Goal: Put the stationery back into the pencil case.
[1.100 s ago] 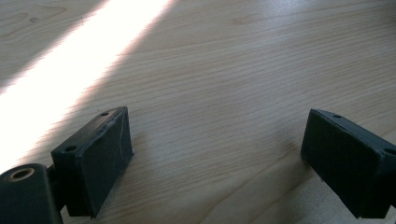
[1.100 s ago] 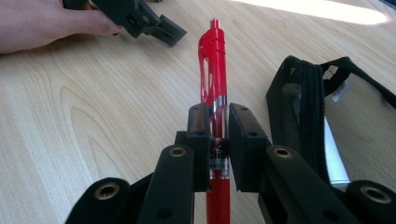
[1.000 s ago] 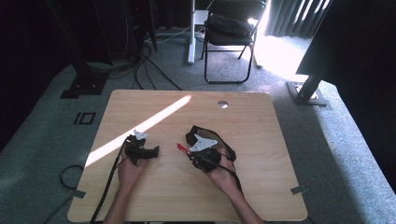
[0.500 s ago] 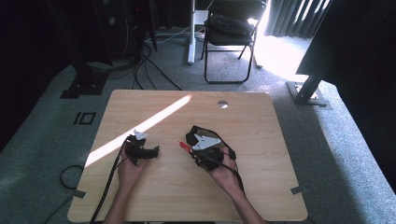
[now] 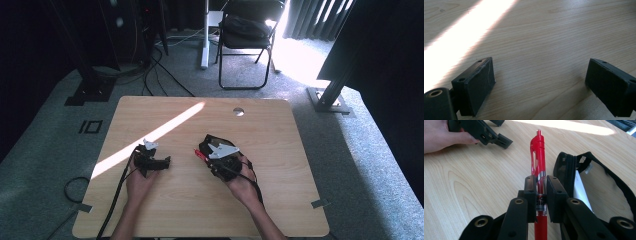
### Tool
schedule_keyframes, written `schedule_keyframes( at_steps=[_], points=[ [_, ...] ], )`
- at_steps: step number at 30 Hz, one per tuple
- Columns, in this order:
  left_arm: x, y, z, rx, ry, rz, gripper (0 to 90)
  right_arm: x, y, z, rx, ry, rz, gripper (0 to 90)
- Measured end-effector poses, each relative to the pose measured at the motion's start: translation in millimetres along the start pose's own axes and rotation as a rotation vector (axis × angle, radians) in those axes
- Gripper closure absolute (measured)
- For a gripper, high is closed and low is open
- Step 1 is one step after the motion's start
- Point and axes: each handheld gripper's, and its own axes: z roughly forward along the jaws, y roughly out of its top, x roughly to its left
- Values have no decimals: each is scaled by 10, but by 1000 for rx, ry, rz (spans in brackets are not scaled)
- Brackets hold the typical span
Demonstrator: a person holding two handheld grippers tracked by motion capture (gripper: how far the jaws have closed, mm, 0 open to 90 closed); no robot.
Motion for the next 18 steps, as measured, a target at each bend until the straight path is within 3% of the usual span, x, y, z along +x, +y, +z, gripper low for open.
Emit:
schedule_keyframes(
  at_steps=[18],
  points=[
    [0,0,0,0,0,0,89,-80,-28,-57,-10,-19,21,799]
  ],
)
